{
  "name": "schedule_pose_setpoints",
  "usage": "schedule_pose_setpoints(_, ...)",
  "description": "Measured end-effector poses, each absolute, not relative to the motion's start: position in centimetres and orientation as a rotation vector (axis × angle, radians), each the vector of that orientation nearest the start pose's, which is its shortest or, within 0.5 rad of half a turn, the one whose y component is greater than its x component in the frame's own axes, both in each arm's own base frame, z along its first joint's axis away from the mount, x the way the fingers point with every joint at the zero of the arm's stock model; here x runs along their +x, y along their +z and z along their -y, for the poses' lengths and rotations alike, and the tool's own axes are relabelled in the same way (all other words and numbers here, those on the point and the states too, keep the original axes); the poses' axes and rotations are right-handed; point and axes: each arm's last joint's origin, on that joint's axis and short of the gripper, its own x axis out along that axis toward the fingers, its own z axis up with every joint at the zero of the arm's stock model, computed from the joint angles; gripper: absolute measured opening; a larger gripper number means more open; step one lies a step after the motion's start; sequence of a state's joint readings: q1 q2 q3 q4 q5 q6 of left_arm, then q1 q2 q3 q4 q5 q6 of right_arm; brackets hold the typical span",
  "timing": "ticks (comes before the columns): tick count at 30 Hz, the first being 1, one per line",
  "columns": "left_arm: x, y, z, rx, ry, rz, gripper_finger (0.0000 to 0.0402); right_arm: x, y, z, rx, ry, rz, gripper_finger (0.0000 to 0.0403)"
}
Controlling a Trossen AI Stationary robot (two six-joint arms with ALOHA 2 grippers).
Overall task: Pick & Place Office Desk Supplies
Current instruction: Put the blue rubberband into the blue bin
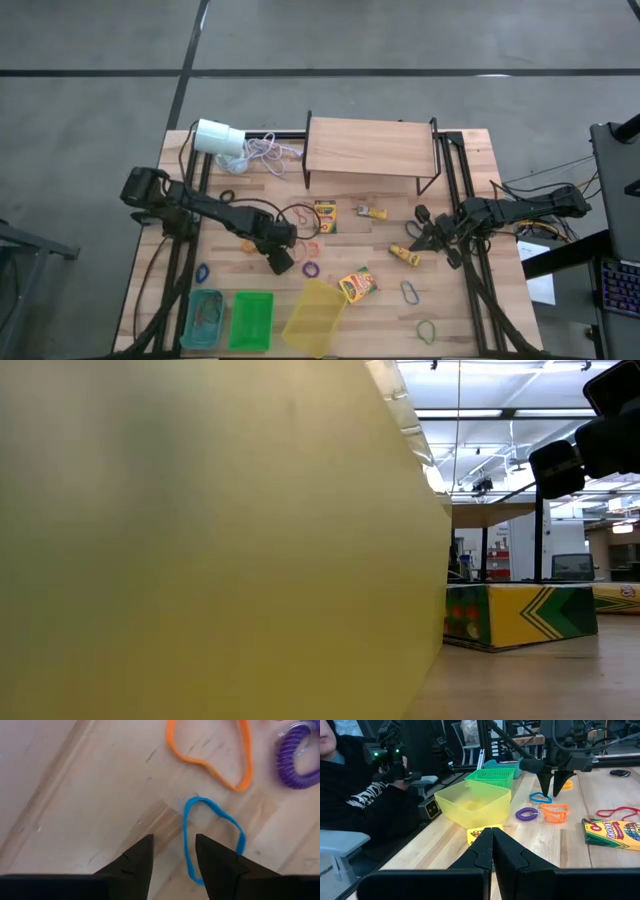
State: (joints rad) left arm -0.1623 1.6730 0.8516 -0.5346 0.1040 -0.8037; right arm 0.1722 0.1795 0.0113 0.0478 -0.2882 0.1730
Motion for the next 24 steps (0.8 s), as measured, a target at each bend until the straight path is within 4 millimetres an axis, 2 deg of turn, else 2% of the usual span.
schedule_pose_setpoints(5,27.54,12.8,4.99,-0.622,0.341,-1.384,0.015,10.37,15.73,-2.63,0.177,0.448,-0.161,0.0008)
schedule_pose_setpoints(10,27.47,12.74,4.97,-0.61,0.348,-1.389,0.0132,10.37,15.72,-2.64,0.177,0.448,-0.161,0.0008)
schedule_pose_setpoints(24,27.57,12.69,5.28,-0.598,0.36,-1.37,0.0015,10.37,15.73,-2.64,0.177,0.448,-0.161,0.0008)
